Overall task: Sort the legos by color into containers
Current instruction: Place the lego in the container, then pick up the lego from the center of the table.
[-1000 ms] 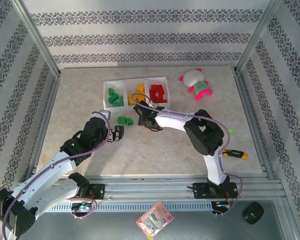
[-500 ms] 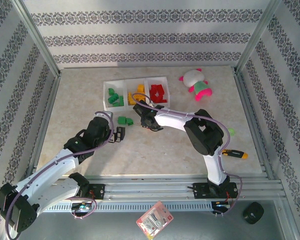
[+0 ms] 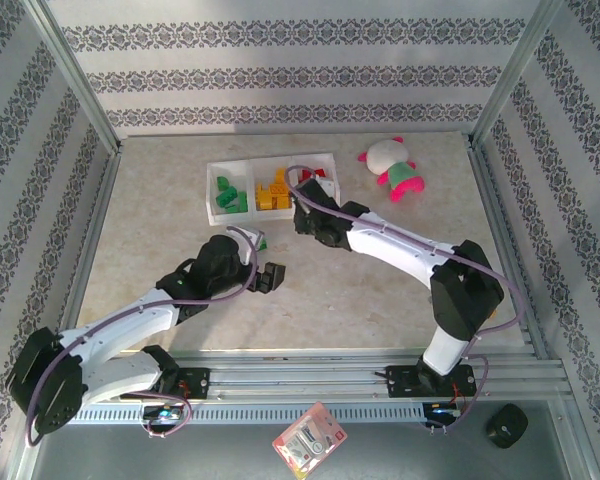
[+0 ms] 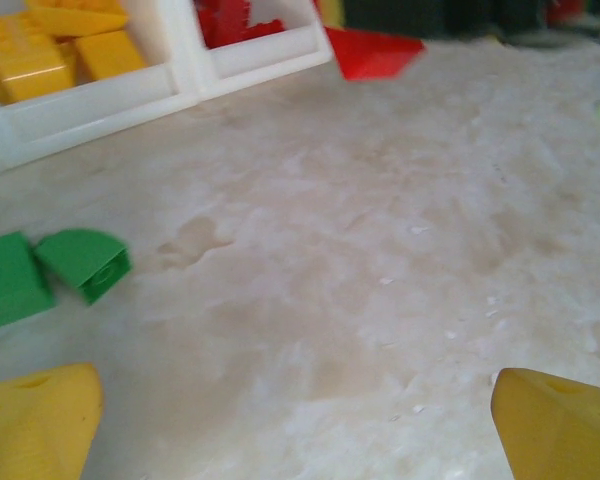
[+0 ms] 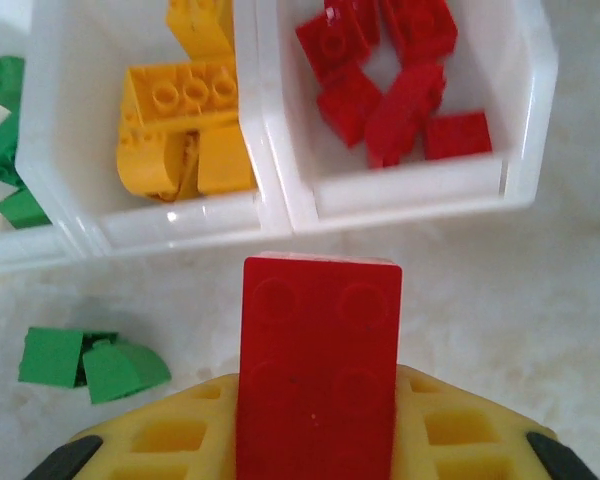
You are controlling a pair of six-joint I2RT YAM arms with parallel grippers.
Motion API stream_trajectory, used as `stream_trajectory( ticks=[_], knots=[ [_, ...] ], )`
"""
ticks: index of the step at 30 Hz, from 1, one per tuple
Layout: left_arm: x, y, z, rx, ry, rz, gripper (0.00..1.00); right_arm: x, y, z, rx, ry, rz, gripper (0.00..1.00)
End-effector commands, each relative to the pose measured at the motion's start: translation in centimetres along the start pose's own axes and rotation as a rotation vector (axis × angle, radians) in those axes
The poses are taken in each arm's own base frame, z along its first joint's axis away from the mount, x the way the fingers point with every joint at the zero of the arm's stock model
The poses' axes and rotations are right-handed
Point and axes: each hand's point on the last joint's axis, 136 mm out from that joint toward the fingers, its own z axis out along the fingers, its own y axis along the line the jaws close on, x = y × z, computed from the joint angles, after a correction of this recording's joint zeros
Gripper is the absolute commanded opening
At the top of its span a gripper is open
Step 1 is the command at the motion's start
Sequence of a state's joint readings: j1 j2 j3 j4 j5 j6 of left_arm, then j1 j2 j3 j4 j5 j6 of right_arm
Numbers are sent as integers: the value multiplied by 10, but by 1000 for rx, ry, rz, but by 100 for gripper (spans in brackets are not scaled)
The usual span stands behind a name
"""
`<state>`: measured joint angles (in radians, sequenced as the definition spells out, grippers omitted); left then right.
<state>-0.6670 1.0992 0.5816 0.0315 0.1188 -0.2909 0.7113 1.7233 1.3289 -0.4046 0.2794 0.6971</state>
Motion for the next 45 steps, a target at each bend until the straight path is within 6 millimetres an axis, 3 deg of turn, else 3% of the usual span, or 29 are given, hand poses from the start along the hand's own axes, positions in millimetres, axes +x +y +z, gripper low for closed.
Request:
stream_trajectory(
  ticks=[1,9,14,16,18,22,26,31,36,41,45],
  knots=[
    [-33,-23,4,87,-131,36,99,-33,-2,11,-39,-30,-77,20],
    [-29,-10,14,10,-108,28,99,-78,-14,75,-80,-4,-103,21],
    [-26,-3,12,-30,-94,25,99,-96,-30,109,-31,-13,-84,25],
    [-26,0,12,-48,-99,13,99,-98,-32,119,-52,6,-49,30],
    [-23,6,13,-75,-90,-1,99,-102,-28,120,-73,7,-40,42],
    [-17,20,13,-155,-63,-27,99,-114,-13,98,-114,-34,-59,61],
    [-17,39,11,-250,-55,-87,99,-118,4,61,-165,-81,-110,75],
    [-6,68,11,-398,32,-228,99,-100,15,10,-221,-136,-175,79],
    [10,75,27,-452,111,-334,96,-69,8,-29,-250,-162,-204,79],
    [22,81,48,-518,215,-382,90,-40,-8,-51,-257,-154,-188,79],
    [26,84,68,-553,266,-393,87,-24,-24,-57,-237,-148,-177,79]
  ],
)
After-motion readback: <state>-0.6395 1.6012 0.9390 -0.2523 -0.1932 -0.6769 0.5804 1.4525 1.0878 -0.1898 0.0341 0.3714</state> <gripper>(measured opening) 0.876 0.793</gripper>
